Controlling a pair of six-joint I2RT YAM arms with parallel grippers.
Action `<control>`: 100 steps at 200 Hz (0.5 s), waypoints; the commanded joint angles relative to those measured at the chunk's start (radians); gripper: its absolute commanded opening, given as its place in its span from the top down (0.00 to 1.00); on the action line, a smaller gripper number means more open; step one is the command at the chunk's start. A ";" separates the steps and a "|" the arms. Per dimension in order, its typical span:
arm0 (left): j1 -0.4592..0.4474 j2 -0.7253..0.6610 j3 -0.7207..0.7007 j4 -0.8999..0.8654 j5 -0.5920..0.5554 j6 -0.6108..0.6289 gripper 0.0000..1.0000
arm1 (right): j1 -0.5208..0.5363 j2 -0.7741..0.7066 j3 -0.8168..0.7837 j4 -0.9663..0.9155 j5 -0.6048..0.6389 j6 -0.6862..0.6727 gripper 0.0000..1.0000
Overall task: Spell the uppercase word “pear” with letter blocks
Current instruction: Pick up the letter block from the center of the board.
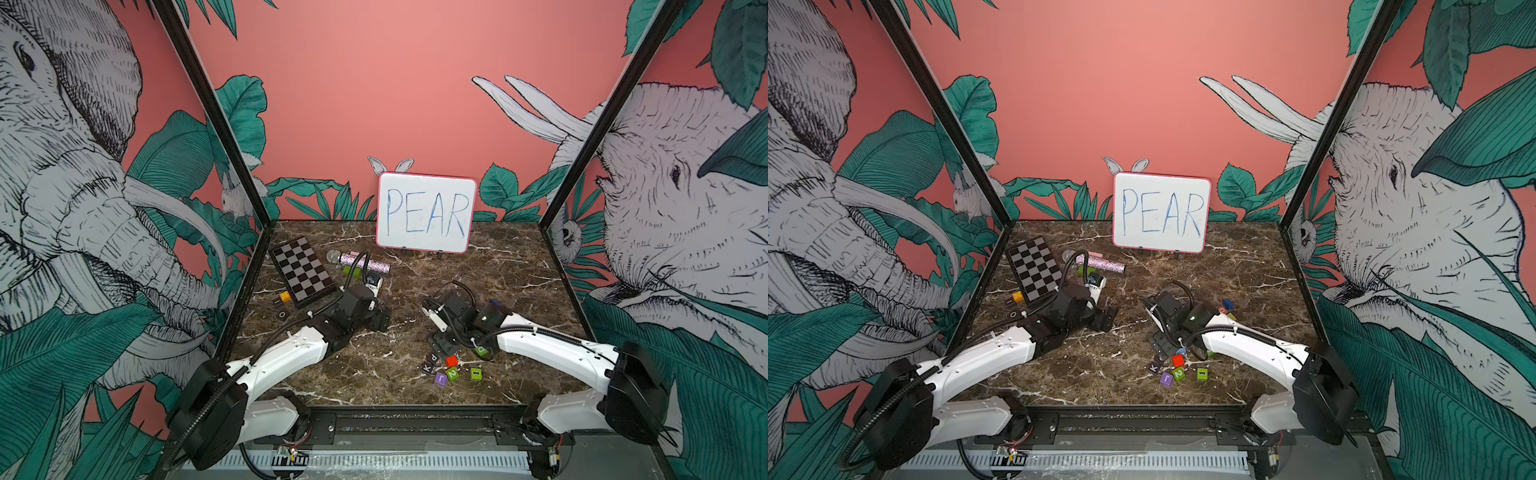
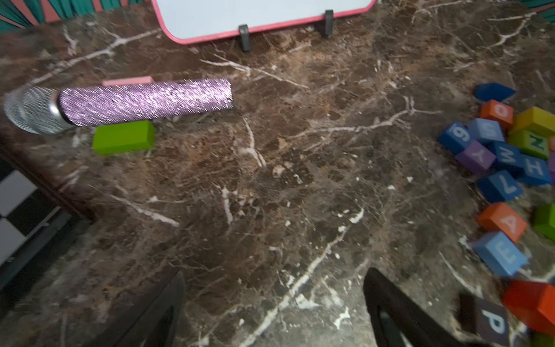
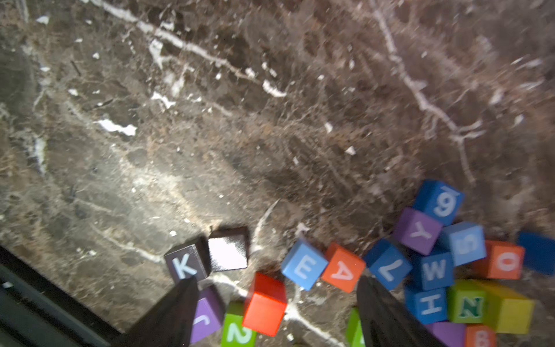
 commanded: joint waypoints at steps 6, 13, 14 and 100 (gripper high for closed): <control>-0.010 0.014 -0.019 -0.031 0.074 -0.074 0.06 | 0.023 0.026 0.002 -0.068 -0.082 0.009 0.31; -0.010 0.020 -0.020 -0.032 0.075 -0.078 0.06 | 0.029 0.031 0.002 -0.076 -0.087 0.009 0.33; -0.011 0.020 -0.020 -0.032 0.075 -0.078 0.06 | 0.030 0.031 0.002 -0.077 -0.087 0.009 0.33; -0.020 0.065 -0.032 0.019 0.110 -0.120 0.05 | 0.053 0.125 -0.029 0.019 -0.117 -0.006 0.51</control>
